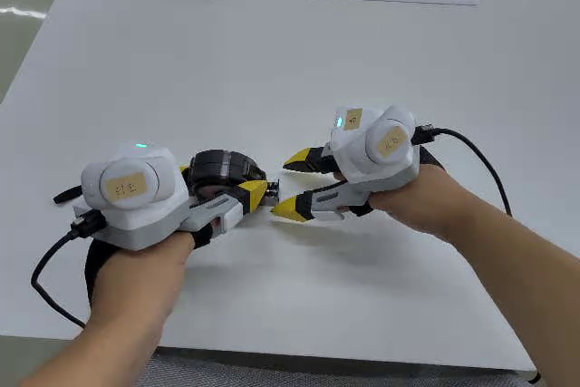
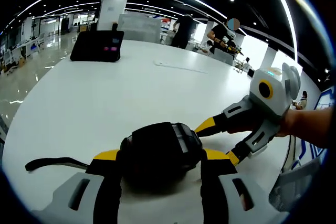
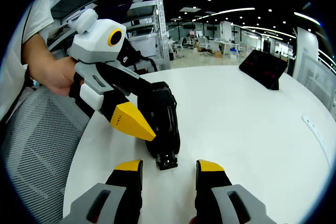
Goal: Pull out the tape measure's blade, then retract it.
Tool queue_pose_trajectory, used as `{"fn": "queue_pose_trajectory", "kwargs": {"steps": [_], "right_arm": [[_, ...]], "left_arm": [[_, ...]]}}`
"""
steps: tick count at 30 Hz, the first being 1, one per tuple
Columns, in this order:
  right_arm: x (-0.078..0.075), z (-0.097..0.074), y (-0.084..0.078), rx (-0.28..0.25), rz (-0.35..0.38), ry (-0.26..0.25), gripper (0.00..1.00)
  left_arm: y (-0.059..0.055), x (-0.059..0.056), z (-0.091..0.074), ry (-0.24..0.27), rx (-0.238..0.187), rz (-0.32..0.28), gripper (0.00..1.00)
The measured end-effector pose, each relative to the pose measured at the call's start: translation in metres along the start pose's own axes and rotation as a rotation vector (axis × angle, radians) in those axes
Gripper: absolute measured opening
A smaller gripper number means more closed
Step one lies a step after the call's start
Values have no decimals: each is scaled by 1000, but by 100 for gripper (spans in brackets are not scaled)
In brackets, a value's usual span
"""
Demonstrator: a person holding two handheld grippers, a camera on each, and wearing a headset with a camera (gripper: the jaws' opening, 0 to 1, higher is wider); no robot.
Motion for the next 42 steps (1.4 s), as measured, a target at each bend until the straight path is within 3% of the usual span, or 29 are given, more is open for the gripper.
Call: {"fn": "queue_pose_trajectory", "kwargs": {"steps": [25, 38, 42], "right_arm": [[5, -23, -2, 0, 23, -50, 54], [10, -47, -9, 2, 42, -85, 60], [12, -55, -13, 6, 48, -94, 60]], "left_arm": [[4, -2, -22, -55, 33, 174, 54], [1, -2, -34, -95, 79, 277, 57], [1, -1, -37, -106, 91, 281, 57]]}}
Point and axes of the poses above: the centre of the closed fingertips' face, and the gripper's own axes: z roughly forward along the fingers, x roughly to its left, y roughly out of its top, the point moved 3 cm from there along -z, roughly backward along the fingers, and after that the axes turned 5 degrees about -y, right-handed, at the moved point
